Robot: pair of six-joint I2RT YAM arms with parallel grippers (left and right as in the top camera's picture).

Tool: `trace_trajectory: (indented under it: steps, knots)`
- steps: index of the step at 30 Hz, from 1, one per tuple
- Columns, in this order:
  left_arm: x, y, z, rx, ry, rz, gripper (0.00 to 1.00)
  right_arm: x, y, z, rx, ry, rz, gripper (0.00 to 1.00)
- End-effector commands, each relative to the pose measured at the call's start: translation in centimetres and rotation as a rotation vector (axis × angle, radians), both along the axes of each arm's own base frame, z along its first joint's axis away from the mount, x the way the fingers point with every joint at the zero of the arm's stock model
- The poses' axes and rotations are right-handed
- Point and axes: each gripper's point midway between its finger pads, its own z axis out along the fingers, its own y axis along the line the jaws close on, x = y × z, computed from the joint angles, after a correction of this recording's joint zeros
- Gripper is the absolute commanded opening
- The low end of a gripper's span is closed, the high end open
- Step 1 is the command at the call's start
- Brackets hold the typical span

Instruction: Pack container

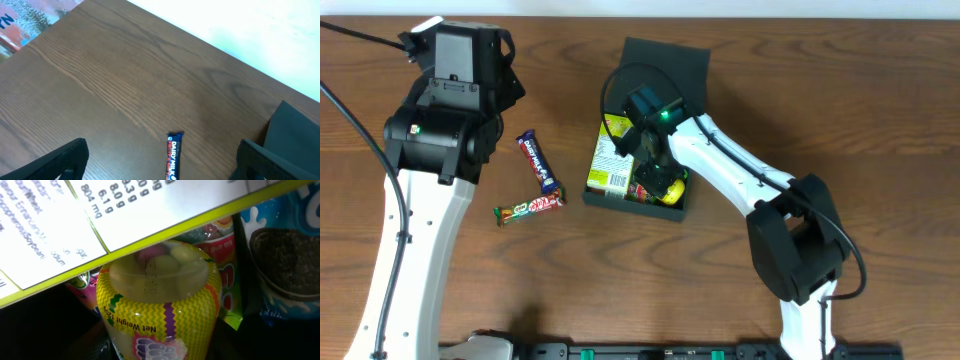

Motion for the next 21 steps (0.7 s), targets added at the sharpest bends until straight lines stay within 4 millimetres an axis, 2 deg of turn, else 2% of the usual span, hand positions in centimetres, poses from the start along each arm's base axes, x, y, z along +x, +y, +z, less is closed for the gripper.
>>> trace_trajectory:
  steps: [1,4,8,13,14,16,19,21]
  knots:
    - [0.0,0.5,-0.2,0.021,0.009,0.016,0.95,0.1,0.0,-0.2,-0.011,-0.010,0.004,0.51]
    - [0.0,0.5,-0.2,0.021,0.009,0.016,0.95,0.3,0.2,0.2,-0.003,-0.016,-0.036,0.49]
    - [0.0,0.5,-0.2,0.021,0.009,0.016,0.95,0.9,0.6,2.0,0.012,-0.036,-0.040,0.46]
    - [0.0,0.5,-0.2,0.019,0.009,0.014,0.96,3.0,1.4,7.2,0.079,-0.124,-0.079,0.45]
    - [0.0,0.5,-0.2,0.018,0.009,0.014,0.95,3.6,1.2,8.5,0.096,-0.149,-0.120,0.45]
    - [0.0,0.5,-0.3,0.018,0.010,0.014,0.95,4.4,0.4,9.9,0.107,-0.177,-0.199,0.47]
    - [0.0,0.4,-0.3,0.016,0.010,0.013,0.95,5.0,-1.3,10.6,0.122,-0.169,-0.405,0.48]
    - [0.0,0.3,-0.3,0.008,0.009,0.011,0.95,5.0,-2.3,10.5,0.125,-0.138,-0.576,0.43]
